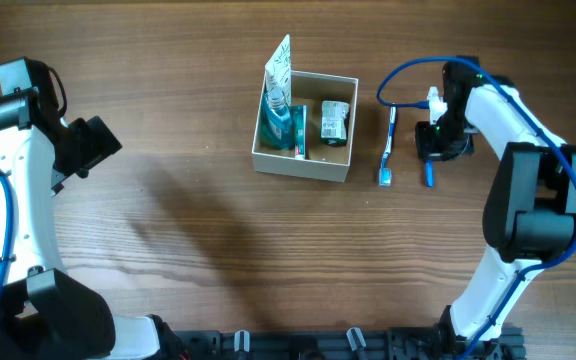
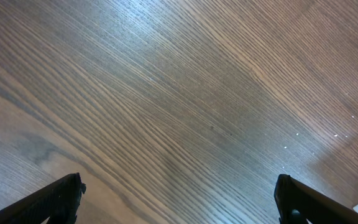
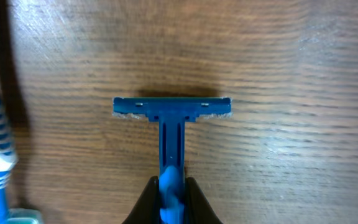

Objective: Pack container
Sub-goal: 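Grasp the blue razor handle with the right gripper and lift, then carry the razor into the box, release, and move over the toothbrush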

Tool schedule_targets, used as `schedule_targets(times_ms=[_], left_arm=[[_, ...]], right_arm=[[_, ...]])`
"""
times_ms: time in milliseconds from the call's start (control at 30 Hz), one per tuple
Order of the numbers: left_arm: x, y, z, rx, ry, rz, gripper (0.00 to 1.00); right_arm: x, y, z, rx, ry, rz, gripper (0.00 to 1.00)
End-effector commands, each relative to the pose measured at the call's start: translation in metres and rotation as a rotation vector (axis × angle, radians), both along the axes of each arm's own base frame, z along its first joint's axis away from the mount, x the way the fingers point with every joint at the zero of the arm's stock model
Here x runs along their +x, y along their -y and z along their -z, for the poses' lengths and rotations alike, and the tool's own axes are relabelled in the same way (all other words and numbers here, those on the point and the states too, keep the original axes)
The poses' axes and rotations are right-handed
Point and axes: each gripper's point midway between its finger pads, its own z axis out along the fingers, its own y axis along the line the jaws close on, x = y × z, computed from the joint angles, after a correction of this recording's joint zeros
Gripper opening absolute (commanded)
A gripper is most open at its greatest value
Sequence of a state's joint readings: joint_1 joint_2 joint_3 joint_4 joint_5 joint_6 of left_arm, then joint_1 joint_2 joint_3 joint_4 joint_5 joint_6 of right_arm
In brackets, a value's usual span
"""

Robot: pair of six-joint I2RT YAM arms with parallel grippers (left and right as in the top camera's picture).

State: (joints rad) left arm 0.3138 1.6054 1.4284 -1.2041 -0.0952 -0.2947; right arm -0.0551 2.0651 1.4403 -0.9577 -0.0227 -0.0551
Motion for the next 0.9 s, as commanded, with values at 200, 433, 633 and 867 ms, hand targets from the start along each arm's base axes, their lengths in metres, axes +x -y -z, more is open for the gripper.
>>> schedule_targets(times_ms=[200,433,633,867], left_arm=[[-0.001,0.0,0.002,-0.01,0.0,-0.012,1.0],[-0.001,0.0,0.002,-0.01,0.0,-0.012,1.0],[-0.001,0.0,0.002,-0.01,0.0,-0.012,1.0],[-0.001,0.0,0.002,-0.01,0.0,-0.012,1.0]], right_arm=[[0.076,-0.07,-0.137,0.413,0.239,0.026,0.04],[0.088,-0.153,-0.205,0.677,0.347,-0.065,0.04],[0.07,-0.199,-0.186,0.565,0.307,-0.168,0.05],[0.063,-0.218,-0.174,0.43,0.289,-0.078,0.34]])
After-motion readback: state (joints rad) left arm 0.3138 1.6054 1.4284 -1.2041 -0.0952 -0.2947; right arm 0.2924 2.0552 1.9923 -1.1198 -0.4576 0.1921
